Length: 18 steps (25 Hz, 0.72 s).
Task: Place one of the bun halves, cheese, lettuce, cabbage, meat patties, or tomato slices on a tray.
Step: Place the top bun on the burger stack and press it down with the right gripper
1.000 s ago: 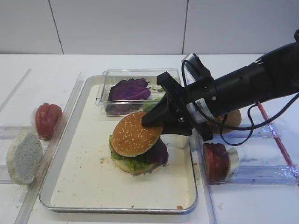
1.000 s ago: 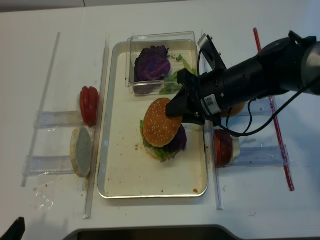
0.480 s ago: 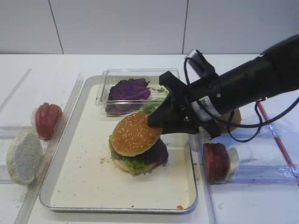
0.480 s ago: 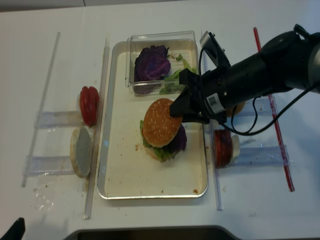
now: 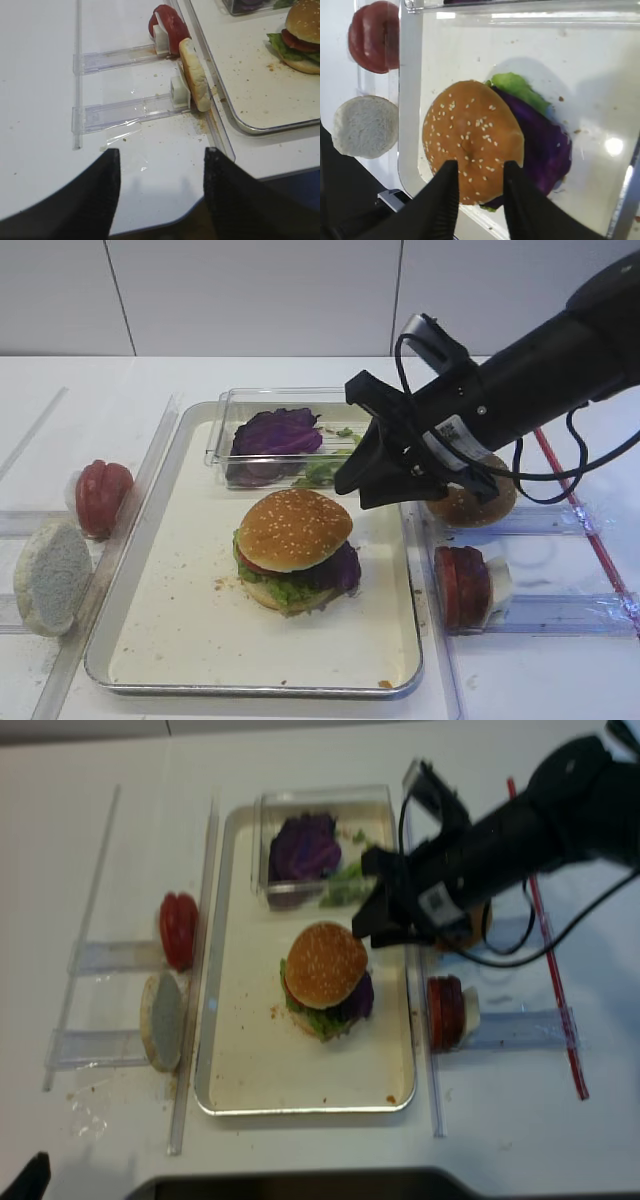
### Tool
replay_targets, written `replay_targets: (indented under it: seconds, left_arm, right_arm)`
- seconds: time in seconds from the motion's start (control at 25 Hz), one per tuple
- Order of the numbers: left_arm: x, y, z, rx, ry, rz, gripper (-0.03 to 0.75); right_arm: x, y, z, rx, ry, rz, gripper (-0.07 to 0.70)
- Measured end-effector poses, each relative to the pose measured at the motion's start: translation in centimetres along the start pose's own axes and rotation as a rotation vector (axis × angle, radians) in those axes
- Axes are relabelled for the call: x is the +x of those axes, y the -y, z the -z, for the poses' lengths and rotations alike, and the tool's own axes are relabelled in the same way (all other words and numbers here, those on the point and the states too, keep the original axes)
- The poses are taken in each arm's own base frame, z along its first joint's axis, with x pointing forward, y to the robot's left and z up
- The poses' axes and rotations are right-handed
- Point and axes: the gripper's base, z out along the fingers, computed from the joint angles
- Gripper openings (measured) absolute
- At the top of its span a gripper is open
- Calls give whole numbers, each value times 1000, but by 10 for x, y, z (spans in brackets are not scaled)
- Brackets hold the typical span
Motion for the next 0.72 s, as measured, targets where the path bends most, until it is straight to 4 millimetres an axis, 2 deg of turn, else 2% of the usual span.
replay_targets:
  seconds: [0.4,0.56,0.72]
  left_arm:
    - [0,0,0,0,0,0,358]
    - [0,0,0,0,0,0,358]
    - [0,0,0,0,0,0,358]
  right_arm:
    - [5,-16,30,135,-16,57,267]
    - [1,-34,53,203,-31,102,267]
    - [-2,-46,79,354,-81,131,271]
